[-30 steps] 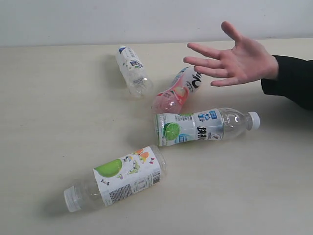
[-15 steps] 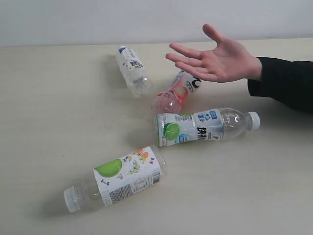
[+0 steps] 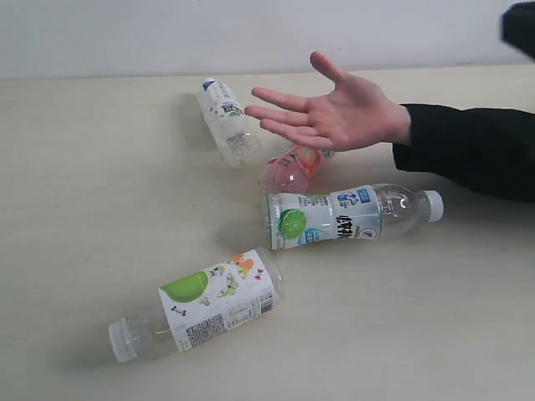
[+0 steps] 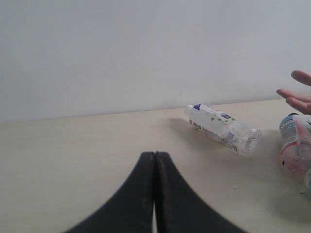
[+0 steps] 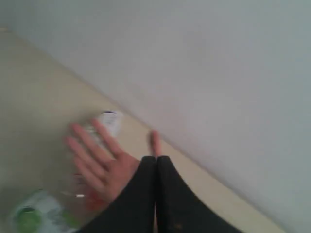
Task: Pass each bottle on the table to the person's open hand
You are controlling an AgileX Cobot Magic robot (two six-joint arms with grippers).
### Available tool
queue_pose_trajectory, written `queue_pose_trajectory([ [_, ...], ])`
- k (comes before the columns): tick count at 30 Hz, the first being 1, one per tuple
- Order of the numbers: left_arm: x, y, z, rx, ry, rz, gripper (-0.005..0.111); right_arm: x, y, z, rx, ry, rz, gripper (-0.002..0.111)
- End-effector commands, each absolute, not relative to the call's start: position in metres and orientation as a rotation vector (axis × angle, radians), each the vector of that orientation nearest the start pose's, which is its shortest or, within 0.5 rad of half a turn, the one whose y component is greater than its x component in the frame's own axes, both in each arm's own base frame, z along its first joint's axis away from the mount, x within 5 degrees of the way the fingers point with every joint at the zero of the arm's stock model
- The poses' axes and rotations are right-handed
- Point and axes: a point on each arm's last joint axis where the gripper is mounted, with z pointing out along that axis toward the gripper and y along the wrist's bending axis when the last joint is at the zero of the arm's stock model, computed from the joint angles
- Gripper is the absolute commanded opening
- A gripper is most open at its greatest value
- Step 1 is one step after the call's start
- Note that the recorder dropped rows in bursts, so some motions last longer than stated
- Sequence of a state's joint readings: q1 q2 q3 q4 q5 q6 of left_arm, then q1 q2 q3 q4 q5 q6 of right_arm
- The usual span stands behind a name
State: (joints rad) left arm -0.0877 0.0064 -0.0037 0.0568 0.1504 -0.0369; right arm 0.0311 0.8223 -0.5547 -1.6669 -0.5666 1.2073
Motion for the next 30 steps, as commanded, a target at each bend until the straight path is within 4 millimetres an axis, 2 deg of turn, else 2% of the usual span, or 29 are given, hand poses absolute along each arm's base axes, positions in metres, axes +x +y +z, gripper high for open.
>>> queue_pose_trajectory([
  [1, 0.056, -0.005, 0.200, 0.080, 1.622, -0.055, 0.000, 0.174, 0.080, 0.305, -0.956, 1.652, 0.474, 0.000],
  [6, 0.056, -0.005, 0.200, 0.080, 1.622, -0.055, 0.000, 0.182, 0.108, 0.287, -1.079, 1.696, 0.666, 0.000],
  [9, 0.056, -0.005, 0.200, 0.080, 1.622, -0.055, 0.000, 0.186, 0.120, 0.276, -1.144, 1.710, 0.689, 0.000],
  [13, 0.056, -0.005, 0.200, 0.080, 1.622, -0.055, 0.000, 0.201, 0.121, 0.266, -1.207, 1.682, 0.381, 0.000],
  [16, 0.056, -0.005, 0.200, 0.080, 1.622, -0.055, 0.000, 0.212, 0.117, 0.265, -1.220, 1.657, 0.043, 0.000],
  [22, 0.056, -0.005, 0.200, 0.080, 1.622, -0.055, 0.000, 0.232, 0.101, 0.257, -1.111, 1.733, -0.577, 0.000],
  [25, 0.056, -0.005, 0.200, 0.080, 1.622, -0.055, 0.000, 0.237, 0.099, 0.242, -1.135, 1.908, -0.733, 0.000],
  [27, 0.056, -0.005, 0.200, 0.080, 1.622, -0.055, 0.000, 0.242, 0.100, 0.232, -1.257, 2.047, -0.812, 0.000],
  [30, 0.056, -0.005, 0.200, 0.080, 1.622, -0.055, 0.000, 0.242, 0.108, 0.226, -1.535, 2.235, -0.747, 0.000],
])
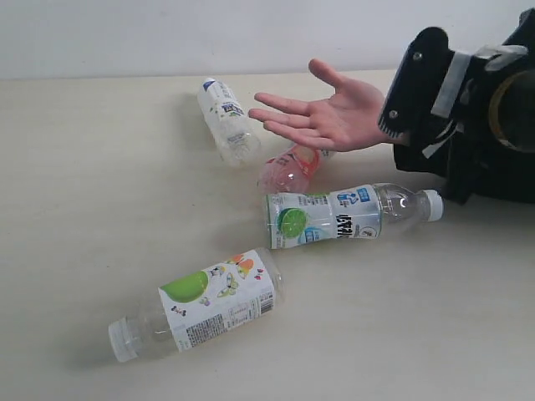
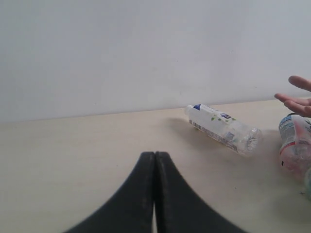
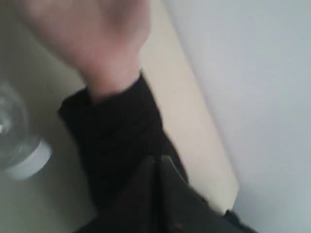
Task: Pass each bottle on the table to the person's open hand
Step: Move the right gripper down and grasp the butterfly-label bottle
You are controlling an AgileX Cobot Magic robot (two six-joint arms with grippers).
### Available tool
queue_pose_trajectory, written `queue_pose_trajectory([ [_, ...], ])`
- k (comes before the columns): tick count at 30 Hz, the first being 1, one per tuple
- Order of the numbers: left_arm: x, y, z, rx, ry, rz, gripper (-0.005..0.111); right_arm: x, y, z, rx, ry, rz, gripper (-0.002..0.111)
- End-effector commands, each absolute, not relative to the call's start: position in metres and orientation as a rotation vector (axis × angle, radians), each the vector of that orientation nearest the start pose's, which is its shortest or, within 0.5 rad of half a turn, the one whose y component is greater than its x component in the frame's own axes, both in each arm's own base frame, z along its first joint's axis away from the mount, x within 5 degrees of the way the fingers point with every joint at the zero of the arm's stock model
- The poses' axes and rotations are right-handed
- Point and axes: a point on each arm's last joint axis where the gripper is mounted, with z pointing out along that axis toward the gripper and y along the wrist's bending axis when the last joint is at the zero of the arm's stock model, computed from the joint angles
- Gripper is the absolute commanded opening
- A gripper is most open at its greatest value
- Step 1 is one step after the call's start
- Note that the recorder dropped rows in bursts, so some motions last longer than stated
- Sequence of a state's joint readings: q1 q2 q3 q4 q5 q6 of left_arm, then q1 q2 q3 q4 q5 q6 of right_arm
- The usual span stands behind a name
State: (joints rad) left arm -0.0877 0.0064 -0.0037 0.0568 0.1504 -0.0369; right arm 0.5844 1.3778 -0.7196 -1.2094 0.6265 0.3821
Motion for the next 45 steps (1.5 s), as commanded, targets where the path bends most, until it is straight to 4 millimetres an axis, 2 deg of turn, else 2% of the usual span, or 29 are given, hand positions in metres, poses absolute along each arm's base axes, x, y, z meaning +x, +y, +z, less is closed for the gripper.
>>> queue_pose_trajectory([
  [1, 0.056, -0.005, 0.200, 0.080, 1.622, -0.055, 0.000, 0.239, 0.114, 0.225, -1.634, 2.276, -0.661, 0.000],
  [3, 0.056, -0.005, 0.200, 0.080, 1.622, -0.055, 0.000, 0.233, 0.127, 0.227, -1.786, 2.301, -0.433, 0.000],
  [6, 0.056, -0.005, 0.200, 0.080, 1.622, -0.055, 0.000, 0.222, 0.148, 0.234, -1.839, 2.265, -0.040, 0.000],
  [9, 0.056, -0.005, 0.200, 0.080, 1.622, -0.055, 0.000, 0.208, 0.168, 0.242, -1.896, 2.141, 0.215, 0.005],
  [11, 0.056, -0.005, 0.200, 0.080, 1.622, -0.055, 0.000, 0.202, 0.179, 0.243, -1.911, 2.090, 0.270, 0.011],
  [14, 0.056, -0.005, 0.200, 0.080, 1.622, -0.055, 0.000, 0.193, 0.195, 0.241, -1.952, 2.013, 0.277, 0.022],
  [20, 0.056, -0.005, 0.200, 0.080, 1.622, -0.055, 0.000, 0.184, 0.224, 0.229, -2.039, 1.857, 0.214, 0.056],
  [22, 0.056, -0.005, 0.200, 0.080, 1.622, -0.055, 0.000, 0.185, 0.234, 0.227, -2.023, 1.778, 0.179, 0.064],
  [27, 0.056, -0.005, 0.200, 0.080, 1.622, -0.055, 0.000, 0.186, 0.257, 0.220, -1.979, 1.639, 0.155, 0.067],
  [31, 0.056, -0.005, 0.200, 0.080, 1.622, -0.055, 0.000, 0.187, 0.269, 0.202, -2.023, 1.587, 0.125, 0.078],
  [33, 0.056, -0.005, 0.200, 0.080, 1.622, -0.055, 0.000, 0.187, 0.273, 0.192, -2.047, 1.582, 0.117, 0.080],
  [39, 0.056, -0.005, 0.200, 0.080, 1.622, -0.055, 0.000, 0.191, 0.277, 0.169, -2.129, 1.593, 0.086, 0.080],
  [45, 0.056, -0.005, 0.200, 0.080, 1.622, -0.055, 0.000, 0.195, 0.282, 0.166, -2.129, 1.591, 0.084, 0.080],
])
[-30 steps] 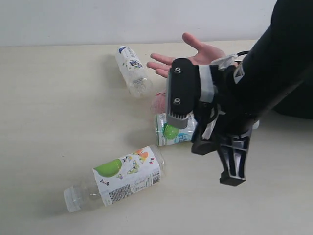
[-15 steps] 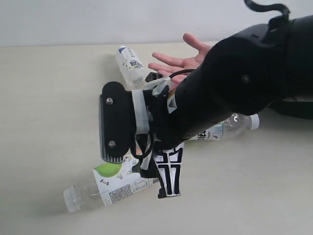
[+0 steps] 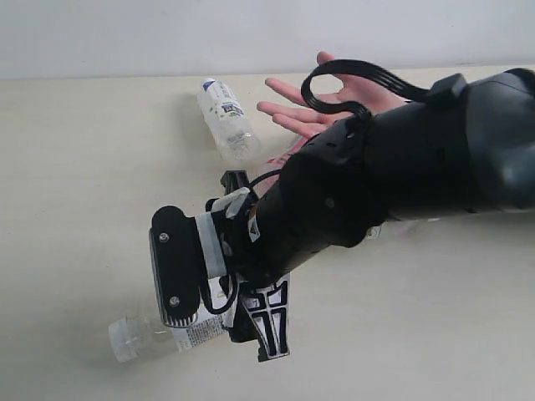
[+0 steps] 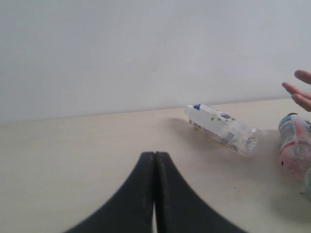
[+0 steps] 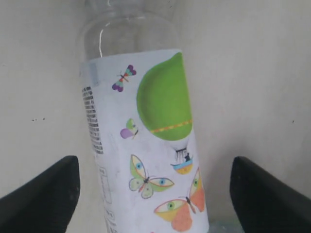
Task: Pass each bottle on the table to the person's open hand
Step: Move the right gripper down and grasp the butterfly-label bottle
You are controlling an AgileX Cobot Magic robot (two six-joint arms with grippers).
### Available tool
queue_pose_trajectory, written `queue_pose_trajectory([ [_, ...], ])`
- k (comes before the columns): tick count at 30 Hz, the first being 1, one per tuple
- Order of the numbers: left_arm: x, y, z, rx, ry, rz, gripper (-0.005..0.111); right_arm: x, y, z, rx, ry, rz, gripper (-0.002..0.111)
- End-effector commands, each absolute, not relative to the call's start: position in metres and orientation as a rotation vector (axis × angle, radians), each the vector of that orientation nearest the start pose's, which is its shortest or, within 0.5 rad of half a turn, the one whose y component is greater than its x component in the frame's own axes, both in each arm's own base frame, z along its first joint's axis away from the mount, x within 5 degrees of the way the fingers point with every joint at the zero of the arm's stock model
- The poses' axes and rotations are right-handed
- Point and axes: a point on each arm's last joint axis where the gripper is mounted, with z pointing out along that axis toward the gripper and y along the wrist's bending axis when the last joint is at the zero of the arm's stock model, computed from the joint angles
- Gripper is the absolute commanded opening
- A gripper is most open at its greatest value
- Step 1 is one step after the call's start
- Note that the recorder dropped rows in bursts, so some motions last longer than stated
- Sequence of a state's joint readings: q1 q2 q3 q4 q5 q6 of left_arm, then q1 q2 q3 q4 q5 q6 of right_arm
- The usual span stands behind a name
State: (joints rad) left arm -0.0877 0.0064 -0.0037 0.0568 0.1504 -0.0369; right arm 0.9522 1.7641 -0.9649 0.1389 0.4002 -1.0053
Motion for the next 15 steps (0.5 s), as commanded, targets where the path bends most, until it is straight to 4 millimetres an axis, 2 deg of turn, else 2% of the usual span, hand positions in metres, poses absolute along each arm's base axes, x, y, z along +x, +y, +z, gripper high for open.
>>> queue_pose_trajectory([
  [1, 0.056, -0.005, 0.200, 0.080, 1.622, -0.055, 0.000, 0.195, 0.283, 0.167, -2.127, 1.586, 0.084, 0.080],
  [4, 0.056, -0.005, 0.200, 0.080, 1.622, -0.055, 0.000, 0.196, 0.285, 0.164, -2.141, 1.579, 0.080, 0.080],
  [9, 0.056, -0.005, 0.200, 0.082, 1.622, -0.053, 0.000, 0.198, 0.286, 0.142, -2.192, 1.611, 0.078, 0.080],
  [15, 0.056, -0.005, 0.200, 0.082, 1.622, -0.053, 0.000, 0.197, 0.287, 0.135, -2.183, 1.655, 0.101, 0.078],
])
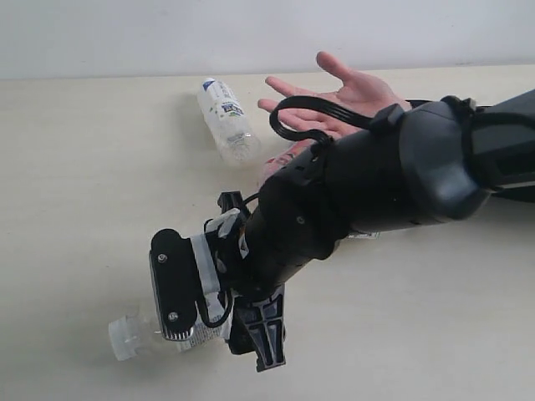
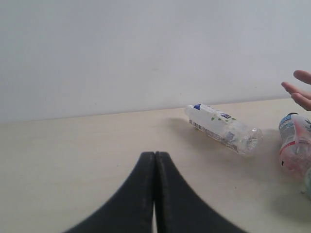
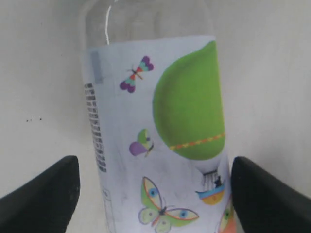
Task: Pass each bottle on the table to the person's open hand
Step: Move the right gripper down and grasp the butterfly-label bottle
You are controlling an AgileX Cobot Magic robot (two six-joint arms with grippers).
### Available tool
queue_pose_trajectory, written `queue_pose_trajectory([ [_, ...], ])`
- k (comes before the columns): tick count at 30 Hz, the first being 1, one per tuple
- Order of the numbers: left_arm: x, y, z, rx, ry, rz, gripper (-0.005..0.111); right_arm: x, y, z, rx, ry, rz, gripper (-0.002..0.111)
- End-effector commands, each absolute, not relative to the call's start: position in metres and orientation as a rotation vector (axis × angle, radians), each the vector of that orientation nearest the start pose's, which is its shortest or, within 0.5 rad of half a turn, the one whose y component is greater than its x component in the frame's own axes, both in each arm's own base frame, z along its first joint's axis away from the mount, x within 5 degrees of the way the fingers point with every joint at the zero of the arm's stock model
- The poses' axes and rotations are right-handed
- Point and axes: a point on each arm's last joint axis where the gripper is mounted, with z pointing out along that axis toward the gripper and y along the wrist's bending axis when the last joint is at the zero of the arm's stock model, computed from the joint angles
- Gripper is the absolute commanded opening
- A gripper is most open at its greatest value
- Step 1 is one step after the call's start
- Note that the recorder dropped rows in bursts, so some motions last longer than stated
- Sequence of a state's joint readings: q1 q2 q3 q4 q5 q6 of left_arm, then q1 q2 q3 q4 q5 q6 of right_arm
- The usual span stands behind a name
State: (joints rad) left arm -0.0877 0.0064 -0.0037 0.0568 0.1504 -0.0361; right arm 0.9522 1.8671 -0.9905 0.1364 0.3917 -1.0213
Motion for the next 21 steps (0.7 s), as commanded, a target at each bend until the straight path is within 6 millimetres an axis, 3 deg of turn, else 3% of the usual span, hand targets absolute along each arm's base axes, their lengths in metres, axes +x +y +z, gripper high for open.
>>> queue_pose_trajectory([
  [1, 0.056, -0.005, 0.200, 0.082, 1.622, -0.053, 0.000, 0.197, 0.287, 0.135, -2.183, 1.655, 0.101, 0.076],
  [4, 0.056, -0.005, 0.200, 0.082, 1.622, -0.053, 0.000, 0.197, 0.287, 0.133, -2.194, 1.660, 0.102, 0.065],
  [6, 0.056, -0.005, 0.200, 0.082, 1.622, -0.053, 0.000, 0.196, 0.287, 0.130, -2.206, 1.668, 0.103, 0.051],
  [8, 0.056, -0.005, 0.200, 0.082, 1.622, -0.053, 0.000, 0.195, 0.288, 0.131, -2.164, 1.710, 0.140, 0.022],
  [11, 0.056, -0.005, 0.200, 0.082, 1.622, -0.053, 0.000, 0.196, 0.288, 0.131, -2.159, 1.712, 0.143, 0.000],
  [15, 0.056, -0.005, 0.200, 0.082, 1.622, -0.053, 0.000, 0.195, 0.288, 0.138, -2.140, 1.700, 0.144, 0.000],
  [21, 0.056, -0.005, 0.200, 0.082, 1.622, -0.053, 0.000, 0.196, 0.292, 0.177, -1.956, 1.796, 0.222, 0.000],
])
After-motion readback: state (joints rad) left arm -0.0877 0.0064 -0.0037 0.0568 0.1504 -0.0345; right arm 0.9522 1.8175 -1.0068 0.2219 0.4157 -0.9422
